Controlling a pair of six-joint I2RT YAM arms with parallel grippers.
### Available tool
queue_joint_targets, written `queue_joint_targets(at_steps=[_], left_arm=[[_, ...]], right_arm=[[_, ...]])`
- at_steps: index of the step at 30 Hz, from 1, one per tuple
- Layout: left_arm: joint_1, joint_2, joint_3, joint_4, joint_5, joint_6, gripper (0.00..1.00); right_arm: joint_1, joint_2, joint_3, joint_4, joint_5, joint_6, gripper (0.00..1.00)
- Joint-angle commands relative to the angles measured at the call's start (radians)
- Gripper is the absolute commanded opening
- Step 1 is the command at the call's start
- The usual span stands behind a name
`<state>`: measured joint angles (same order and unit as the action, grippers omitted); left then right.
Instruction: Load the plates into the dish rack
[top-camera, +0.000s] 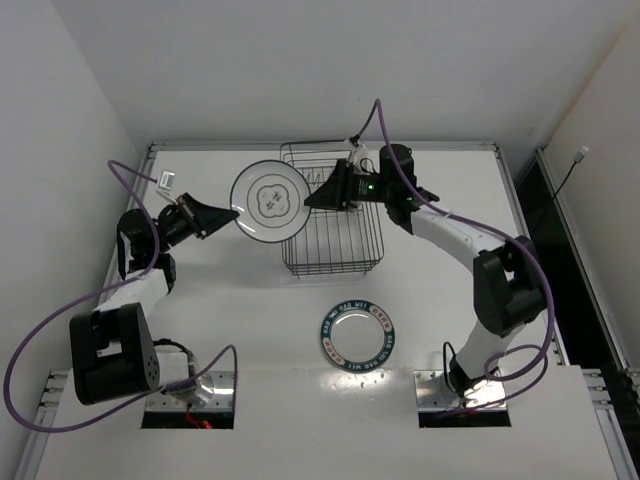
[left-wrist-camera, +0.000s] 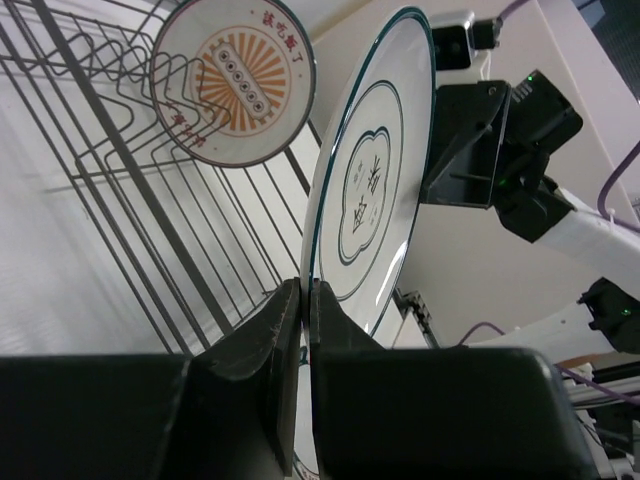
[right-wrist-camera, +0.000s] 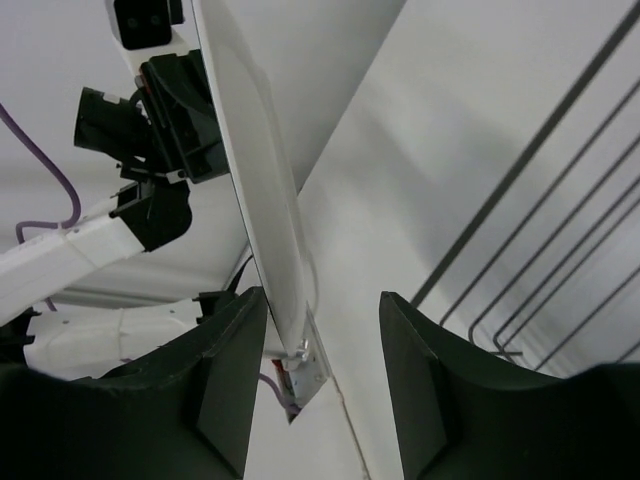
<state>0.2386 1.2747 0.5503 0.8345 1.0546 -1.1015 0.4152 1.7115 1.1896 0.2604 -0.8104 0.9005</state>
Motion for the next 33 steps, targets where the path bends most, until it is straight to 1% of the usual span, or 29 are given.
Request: queue_joint_targets(at_steps=[1,3,5,6,7,8,9,10,11,12,13,14,15,16,17,18,19,20,21,23,24,25,27,28,29,33], left_arm=[[-0.015,-0.006,0.007,0.109,0.025,-0.004,0.0],[-0.015,-0.006,0.007,0.109,0.034,-0.004,0.0],[-0.024,-0.006,0.007,0.109,0.035,-0.004,0.0],[-0.024,-0.006,0.007,0.109,0.035,-0.004,0.0],[-0.024,-0.006,0.007,0.109,0.035,-0.004,0.0],[-0.024,-0.006,0.016,0.109,0.045,-0.014,0.0],[-0.024,-0.006,0.016,0.109,0.045,-0.014,0.1],[-0.024,0.005,0.016,0.109,0.045,-0.014,0.25],[-0.024,0.005,0.026,0.054,0.045,0.015,0.42],[-0.024,0.005,0.036,0.014,0.036,0.04,0.7],[-0.024,0.005,0.045,-0.039,0.016,0.073,0.77],[-0.024,-0.012,0.077,-0.187,-0.001,0.168,0.84],[-0.024,-0.023,0.094,-0.269,-0.025,0.22,0.9],[-0.024,-0.035,0.109,-0.337,-0.078,0.264,0.91],[-0.024,-0.047,0.131,-0.392,-0.106,0.299,0.92],[-0.024,-0.07,0.131,-0.479,-0.135,0.355,0.92],[-0.024,-0.08,0.144,-0.515,-0.183,0.374,0.92],[-0.024,-0.08,0.155,-0.538,-0.202,0.39,0.92],[-0.024,-0.09,0.155,-0.584,-0.22,0.417,0.92],[-0.024,-0.09,0.166,-0.61,-0.245,0.427,0.92],[-0.024,-0.09,0.166,-0.611,-0.255,0.436,0.92],[-0.024,-0.09,0.166,-0.623,-0.255,0.436,0.92],[-0.024,-0.09,0.166,-0.623,-0.265,0.436,0.92],[-0.024,-0.09,0.166,-0.623,-0.265,0.436,0.92],[-0.024,-0.09,0.166,-0.632,-0.265,0.436,0.92],[-0.024,-0.09,0.175,-0.632,-0.274,0.445,0.92]], right_arm=[[0.03,0.02,0.071,0.102,0.01,0.023,0.46],[0.04,0.049,0.097,0.102,0.02,0.023,0.46],[0.051,0.063,0.108,0.092,0.03,0.023,0.4],[0.062,0.077,0.117,0.092,0.03,0.023,0.35],[0.062,0.077,0.117,0.092,0.03,0.034,0.19],[0.062,0.077,0.117,0.092,0.03,0.034,0.14],[0.062,0.077,0.117,0.08,0.039,0.034,0.1],[0.051,0.033,0.117,-0.002,0.101,-0.003,0.03],[0.051,0.004,0.128,-0.062,0.153,-0.027,0.01],[0.051,-0.028,0.137,-0.12,0.277,-0.058,0.0],[0.051,-0.082,0.19,-0.283,0.354,-0.13,0.0],[0.051,-0.099,0.229,-0.374,0.437,-0.165,0.0],[0.051,-0.111,0.267,-0.453,0.603,-0.195,0.0],[0.06,-0.121,0.342,-0.581,0.681,-0.246,0.0],[0.071,-0.121,0.384,-0.645,0.818,-0.261,0.0],[0.071,-0.109,0.418,-0.691,0.87,-0.274,0.0],[0.071,-0.099,0.477,-0.726,0.919,-0.299,0.0],[0.071,-0.084,0.511,-0.806,1.017,-0.308,0.0],[0.071,-0.052,0.542,-0.838,1.057,-0.319,0.0],[0.071,-0.014,0.628,-0.913,1.152,-0.353,0.0],[0.071,0.006,0.657,-0.935,1.178,-0.365,0.0],[0.071,0.054,0.72,-0.957,1.206,-0.392,0.0],[0.08,0.115,0.795,-1.032,1.292,-0.419,0.0],[0.08,0.147,0.877,-1.059,1.321,-0.431,0.0],[0.08,0.207,0.915,-1.094,1.364,-0.455,0.0],[0.089,0.325,1.051,-1.115,1.398,-0.488,0.0]])
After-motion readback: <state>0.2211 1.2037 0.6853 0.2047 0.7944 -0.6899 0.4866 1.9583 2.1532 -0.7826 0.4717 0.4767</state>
